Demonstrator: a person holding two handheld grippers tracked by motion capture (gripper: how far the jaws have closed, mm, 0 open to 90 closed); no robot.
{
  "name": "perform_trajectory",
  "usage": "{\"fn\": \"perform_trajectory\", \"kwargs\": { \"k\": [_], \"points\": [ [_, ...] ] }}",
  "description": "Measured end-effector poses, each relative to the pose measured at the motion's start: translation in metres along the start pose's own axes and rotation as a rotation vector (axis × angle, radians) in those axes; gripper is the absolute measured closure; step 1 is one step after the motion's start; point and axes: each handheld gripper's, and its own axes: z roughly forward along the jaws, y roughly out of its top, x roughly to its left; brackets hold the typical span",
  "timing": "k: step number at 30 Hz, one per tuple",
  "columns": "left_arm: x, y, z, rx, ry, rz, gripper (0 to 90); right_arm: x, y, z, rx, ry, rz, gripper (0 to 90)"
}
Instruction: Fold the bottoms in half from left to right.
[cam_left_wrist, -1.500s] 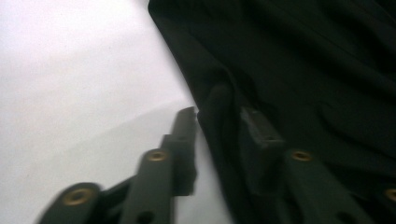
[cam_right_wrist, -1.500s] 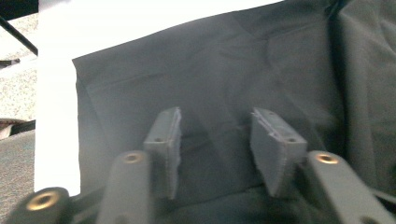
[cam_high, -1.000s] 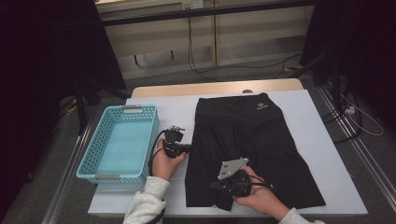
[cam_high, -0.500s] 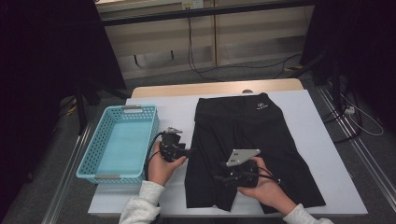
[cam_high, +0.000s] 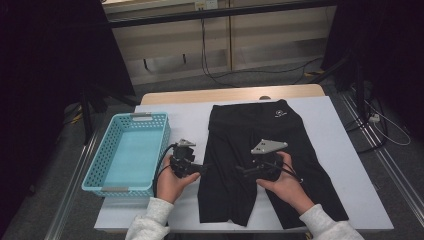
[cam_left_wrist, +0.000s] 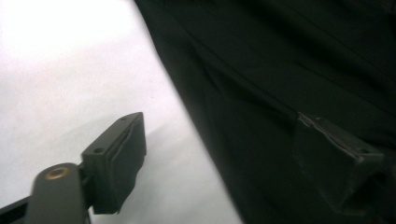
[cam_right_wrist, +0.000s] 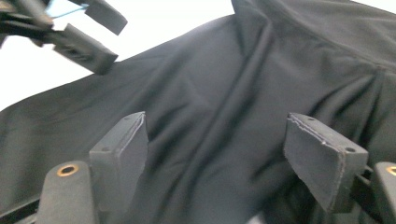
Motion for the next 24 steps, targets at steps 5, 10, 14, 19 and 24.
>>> {"fn": "perform_trajectory", "kwargs": {
  "k": [5, 10, 14, 19, 24],
  "points": [
    [-0.003, -0.002, 0.000, 0.011, -0.014, 0.008, 13.6, -0.005, 0.004, 0.002, -0.003, -0.034, 0.006, 19.6],
    [-0.009, -0.006, 0.003, 0.051, 0.017, 0.030, 21.1, -0.011, 0.006, 0.003, -0.015, -0.063, 0.025, 19.4],
    [-0.017, -0.008, 0.002, 0.066, 0.024, 0.059, 37.7, -0.014, 0.006, 0.003, -0.012, -0.076, 0.029, 19.5],
    [-0.029, -0.007, 0.004, 0.087, 0.024, 0.055, 59.4, -0.018, 0.006, 0.006, -0.015, -0.101, 0.044, 19.4],
    [-0.031, -0.005, 0.006, 0.104, -0.030, 0.001, 87.5, -0.021, 0.008, 0.012, -0.011, -0.113, 0.048, 19.3]
  ]
}}
